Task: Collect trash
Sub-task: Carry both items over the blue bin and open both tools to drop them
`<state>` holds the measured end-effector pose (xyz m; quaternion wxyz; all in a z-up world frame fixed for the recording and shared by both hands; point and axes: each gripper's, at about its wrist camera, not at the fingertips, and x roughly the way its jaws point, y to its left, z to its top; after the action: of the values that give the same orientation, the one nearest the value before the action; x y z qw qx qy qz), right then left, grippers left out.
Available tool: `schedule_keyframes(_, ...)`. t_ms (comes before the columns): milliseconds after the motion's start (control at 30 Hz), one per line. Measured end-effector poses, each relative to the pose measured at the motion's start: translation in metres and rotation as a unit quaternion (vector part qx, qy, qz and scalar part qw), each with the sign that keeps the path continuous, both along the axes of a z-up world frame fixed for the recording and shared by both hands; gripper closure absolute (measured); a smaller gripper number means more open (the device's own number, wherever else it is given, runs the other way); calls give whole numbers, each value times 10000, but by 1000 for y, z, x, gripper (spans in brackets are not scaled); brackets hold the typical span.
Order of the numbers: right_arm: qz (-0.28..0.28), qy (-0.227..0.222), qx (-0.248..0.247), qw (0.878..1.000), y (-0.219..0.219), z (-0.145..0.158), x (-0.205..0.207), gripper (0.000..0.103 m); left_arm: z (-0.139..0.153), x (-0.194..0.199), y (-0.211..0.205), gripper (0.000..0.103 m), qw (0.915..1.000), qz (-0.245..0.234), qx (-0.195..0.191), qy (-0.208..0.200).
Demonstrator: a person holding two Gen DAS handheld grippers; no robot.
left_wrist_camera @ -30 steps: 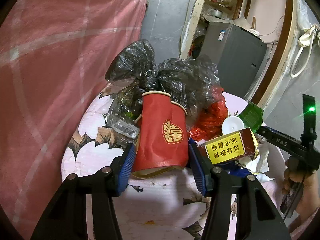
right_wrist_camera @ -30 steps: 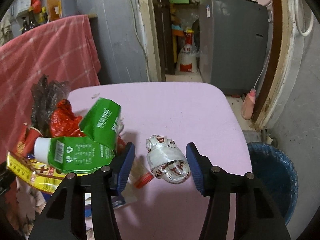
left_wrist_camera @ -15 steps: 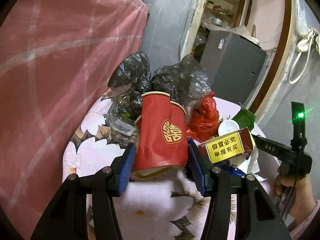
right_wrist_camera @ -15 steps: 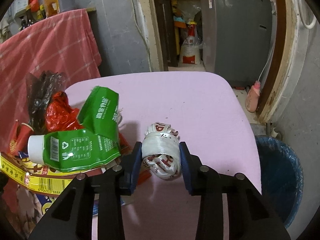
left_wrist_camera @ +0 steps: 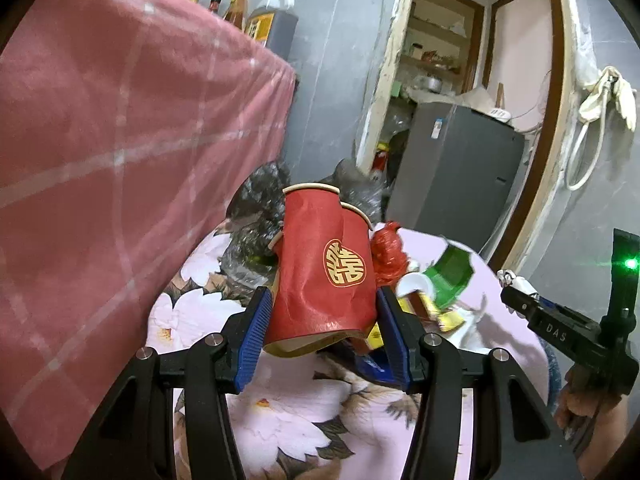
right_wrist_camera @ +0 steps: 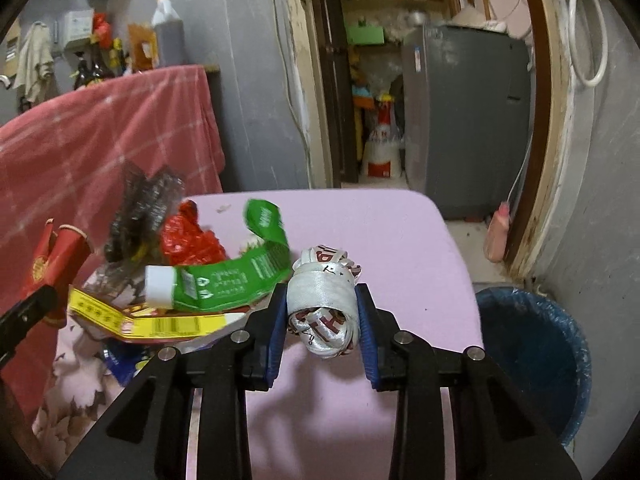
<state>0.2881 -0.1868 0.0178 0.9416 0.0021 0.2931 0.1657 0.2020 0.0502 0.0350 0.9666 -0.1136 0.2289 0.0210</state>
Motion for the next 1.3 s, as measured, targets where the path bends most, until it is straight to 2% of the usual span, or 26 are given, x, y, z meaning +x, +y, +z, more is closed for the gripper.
schedule_keyframes(400,-7,-546,325,9980,-25,31,-50,73,18,-19,-53,56,9978,-462,-160,-446)
schedule_keyframes(567,-159,-792,366,9961,-55,42,-68,73,27,-17,-93,56,9946,-807,-257,-600)
schedule_keyframes(833,-594,-1198,158,9909,-119,52,-85,73,29,0,-170,56,9868,-1361,-494,-725)
schedule_keyframes(1100,-1003,-1611,-173,9817,-176,45,-84,73,19,30,-242,56,9816,-1635,-748,-645)
schedule_keyframes(1300,-1180,-1484,-320,9813,-210,18,-69,73,-1,59,-281,56,9833,-1624,-754,-331)
